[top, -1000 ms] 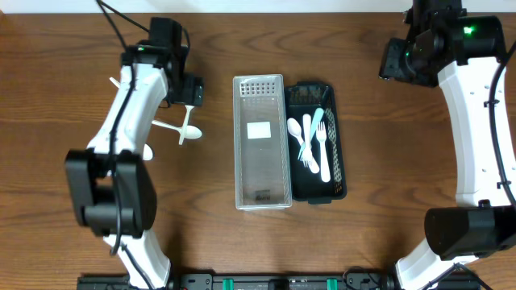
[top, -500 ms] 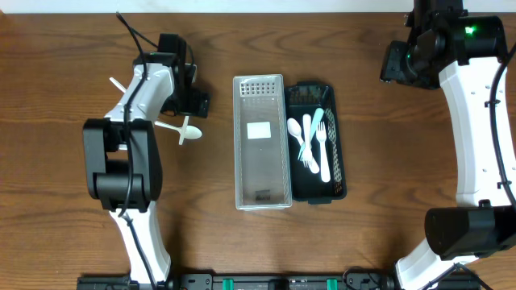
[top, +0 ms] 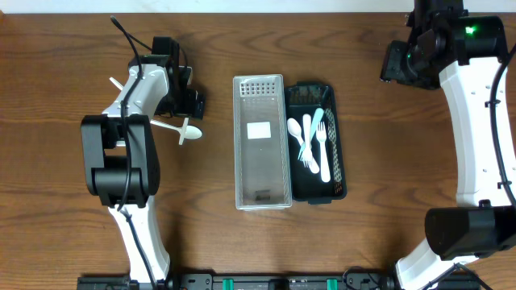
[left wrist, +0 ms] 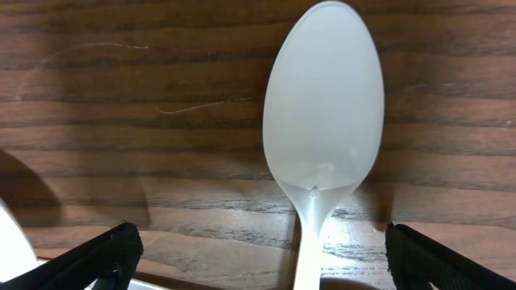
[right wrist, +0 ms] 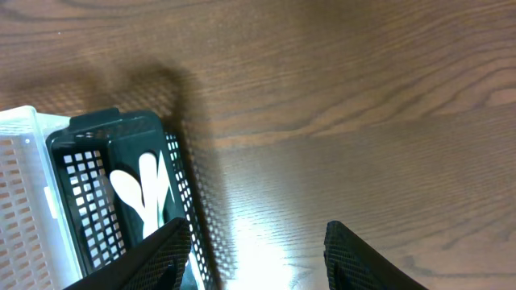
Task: Pack container
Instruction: 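Lower the left gripper onto the white spoons on the left, then carry a white spoon with the left gripper into the clear tray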
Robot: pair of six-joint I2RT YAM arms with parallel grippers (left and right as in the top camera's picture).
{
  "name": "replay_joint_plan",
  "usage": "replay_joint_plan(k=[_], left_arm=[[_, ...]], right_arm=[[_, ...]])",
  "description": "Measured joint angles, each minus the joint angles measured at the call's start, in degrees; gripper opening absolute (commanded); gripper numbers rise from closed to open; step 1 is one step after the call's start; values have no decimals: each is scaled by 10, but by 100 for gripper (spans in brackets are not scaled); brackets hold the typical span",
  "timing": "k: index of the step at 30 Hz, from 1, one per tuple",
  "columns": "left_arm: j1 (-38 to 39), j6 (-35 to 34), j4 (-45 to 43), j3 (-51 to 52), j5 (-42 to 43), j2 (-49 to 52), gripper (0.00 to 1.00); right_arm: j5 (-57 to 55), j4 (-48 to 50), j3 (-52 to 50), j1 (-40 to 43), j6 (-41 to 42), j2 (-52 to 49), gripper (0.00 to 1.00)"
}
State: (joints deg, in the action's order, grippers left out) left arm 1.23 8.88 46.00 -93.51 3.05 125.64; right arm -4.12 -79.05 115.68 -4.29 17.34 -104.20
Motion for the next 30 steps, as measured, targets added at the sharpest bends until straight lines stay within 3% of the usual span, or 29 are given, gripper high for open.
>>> replay_joint_plan(k=[7,10,16,20,30], left_arm=[[0,0,0,0,9,7,92],[0,-1,0,0,12,8,75],[0,1,1,0,13,8,54],[0,0,0,0,13,8,32],[0,0,-8,0,12,8,19]], right_arm=[[0,0,0,0,0,0,56],[0,0,0,0,0,0,56],[0,0,0,0,0,0,56],[0,0,0,0,0,0,56],[0,0,0,5,0,0,56]])
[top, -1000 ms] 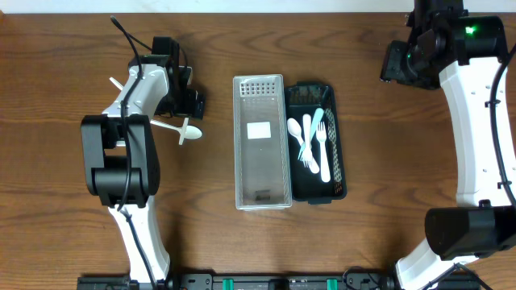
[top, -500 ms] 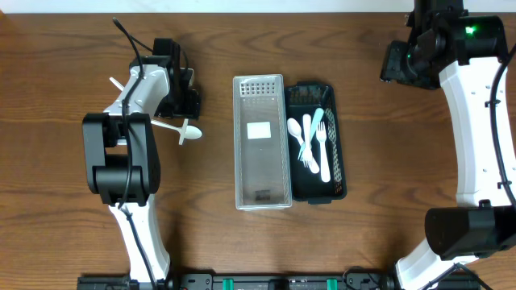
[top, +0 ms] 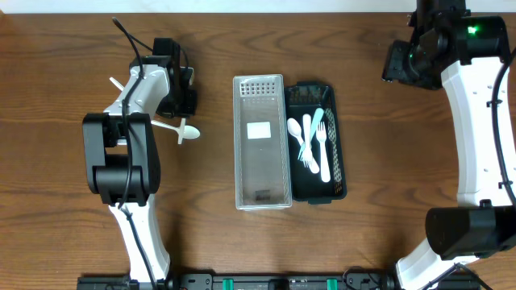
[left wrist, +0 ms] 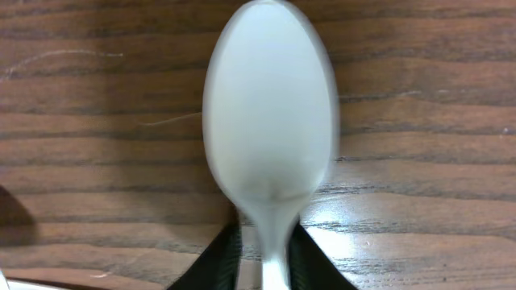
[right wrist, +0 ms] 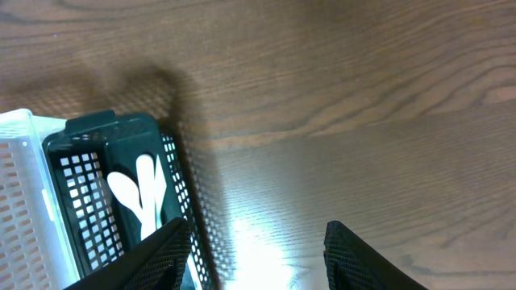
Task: Pack container
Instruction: 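Carry a white spoon with the left gripper into the clear tray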
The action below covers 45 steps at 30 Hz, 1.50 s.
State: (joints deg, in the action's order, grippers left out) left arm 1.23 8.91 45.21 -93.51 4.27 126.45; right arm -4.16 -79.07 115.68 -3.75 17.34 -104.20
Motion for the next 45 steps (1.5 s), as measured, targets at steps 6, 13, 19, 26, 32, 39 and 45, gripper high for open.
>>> replay_joint_plan(k=[6,13,19,26,32,39,45], left_arm=[[0,1,0,0,-1,0,11],[0,1,1,0,-2,-1,10],[0,-1,37,0,-2,-29,6],[26,-6,91,1,-7,-184,6],[128,-45,113,0,-7,-328,6],[251,-119,115,0,-4,-325,6],[303,-154,109,0,-4,-249,6]], right_arm=[[0,0,0,2,0,0,56],[-3,0,0,3,0,0,56],[-8,15,0,5,3,0,55],[2,34,0,86,25,0,55],[12,33,0,185,16,0,55],[16,38,-27,209,-5,0,55],[20,74,-111,209,-13,0,54]])
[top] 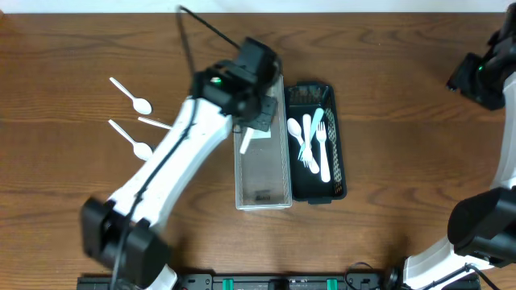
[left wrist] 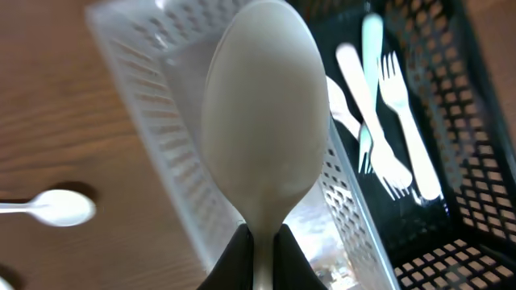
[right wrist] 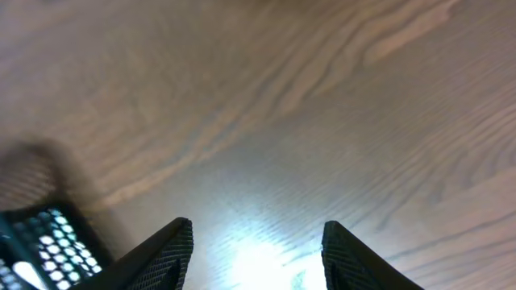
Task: Pack container
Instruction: 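Carry a white spoon with the left gripper into the clear tray, then move the left gripper back and grasp another white spoon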
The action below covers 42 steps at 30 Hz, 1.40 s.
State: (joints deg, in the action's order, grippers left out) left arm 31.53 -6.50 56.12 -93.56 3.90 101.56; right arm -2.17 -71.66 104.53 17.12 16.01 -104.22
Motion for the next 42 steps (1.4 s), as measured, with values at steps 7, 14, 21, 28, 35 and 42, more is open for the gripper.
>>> replay_joint_plan(k=[7,14,21,28,35,42], left_arm=[[15,-17,-11,0,0,94,15],[15,-25,-11,1,0,138,40],[15,-5,-13,1,-23,135,41],[-3,6,2,-15,-124,15,50],[-181,-147,35,-52,-164,-115,66],[-360,-381,42,-12,-115,-41,72]], right_arm=[[2,36,-91,-2,-7,0,55],[3,43,-113,-2,-12,0,55],[3,45,-113,-2,-12,0,55],[3,44,-113,-2,-16,0,56],[3,42,-113,-2,-16,0,56],[3,40,-113,-2,-16,0,55]])
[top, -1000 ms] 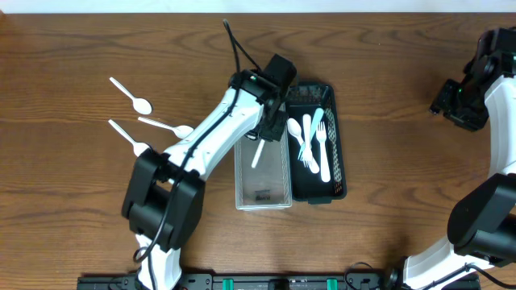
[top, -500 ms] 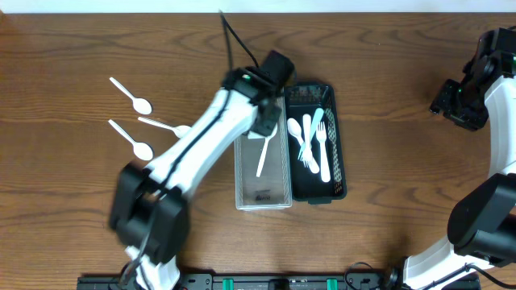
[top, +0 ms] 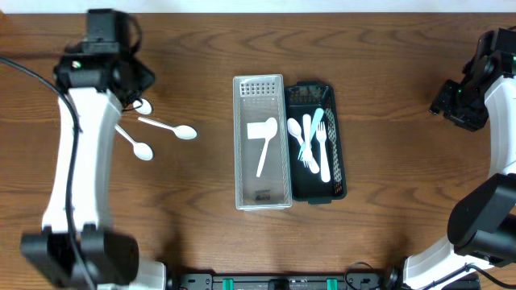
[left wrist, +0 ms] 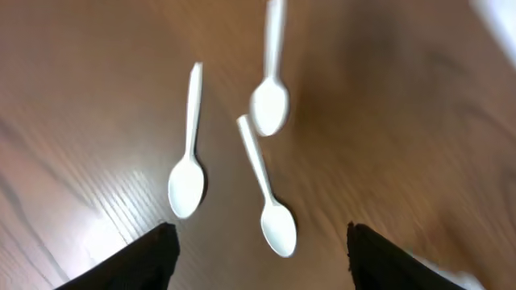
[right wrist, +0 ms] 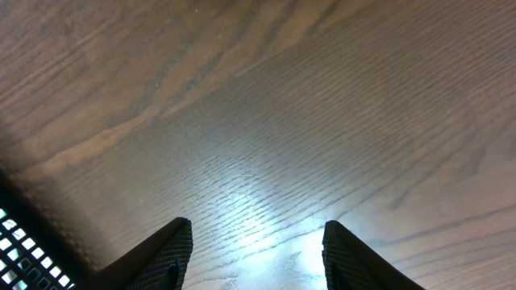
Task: Pack container
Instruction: 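Move the left gripper back and grasp another white spoon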
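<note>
A white spoon (top: pixel 262 155) lies inside the clear white tray (top: pixel 242 185) at mid table. The black basket (top: pixel 339 173) beside it holds several white forks and spoons (top: pixel 310 141). Three more white spoons lie loose at the left: one (top: pixel 171 129), another (top: pixel 135 145), and a third (top: pixel 146 105) partly under the arm. My left gripper (top: pixel 127 84) hovers open over them; in the left wrist view the spoons (left wrist: pixel 266 193) lie below the open gripper (left wrist: pixel 258 259). My right gripper (top: pixel 453 101) is far right, open (right wrist: pixel 258 258) over bare wood.
The tray and basket stand side by side, touching, in the middle. The black basket's corner (right wrist: pixel 12 238) shows at the lower left of the right wrist view. Bare wooden tabletop (top: pixel 403 161) lies between the basket and the right arm.
The spoon held over the white tray now lies inside it. My left gripper has let go, moved back to the far left and is open above the loose spoons. The right gripper shifted slightly.
My left gripper stood open around a spoon on the table at the left, then shut on it. Later it held that spoon over the white tray. Now the spoon rests in the tray and the gripper is open over the remaining three spoons.
</note>
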Robot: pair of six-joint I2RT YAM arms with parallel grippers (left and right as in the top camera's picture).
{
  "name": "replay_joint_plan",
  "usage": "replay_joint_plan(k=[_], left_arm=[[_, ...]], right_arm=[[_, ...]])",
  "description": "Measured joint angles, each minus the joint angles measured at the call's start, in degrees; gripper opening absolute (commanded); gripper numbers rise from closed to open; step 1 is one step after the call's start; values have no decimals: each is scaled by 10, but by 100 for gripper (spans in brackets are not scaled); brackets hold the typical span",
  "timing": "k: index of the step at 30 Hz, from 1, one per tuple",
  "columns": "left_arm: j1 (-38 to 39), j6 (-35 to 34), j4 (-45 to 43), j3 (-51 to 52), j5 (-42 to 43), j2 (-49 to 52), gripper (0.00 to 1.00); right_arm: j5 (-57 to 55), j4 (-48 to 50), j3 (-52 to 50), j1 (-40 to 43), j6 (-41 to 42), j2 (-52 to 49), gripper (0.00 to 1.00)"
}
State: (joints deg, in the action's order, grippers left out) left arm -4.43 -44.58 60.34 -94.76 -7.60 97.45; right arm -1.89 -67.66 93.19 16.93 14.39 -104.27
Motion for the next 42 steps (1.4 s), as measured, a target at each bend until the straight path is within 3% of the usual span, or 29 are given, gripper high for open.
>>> replay_joint_plan(k=[6,15,17,38,42], left_arm=[[-31,-52,-2,5,54,96,72],[-18,-58,-19,6,118,202,73],[-14,-57,-21,6,123,222,78],[-7,-26,-66,5,167,295,78],[-7,-18,-65,5,167,295,61]], right_arm=[[0,0,0,0,0,0,56],[0,0,0,0,0,0,55],[0,0,0,0,0,0,55],[0,1,0,0,0,0,56],[-4,1,0,0,0,0,56]])
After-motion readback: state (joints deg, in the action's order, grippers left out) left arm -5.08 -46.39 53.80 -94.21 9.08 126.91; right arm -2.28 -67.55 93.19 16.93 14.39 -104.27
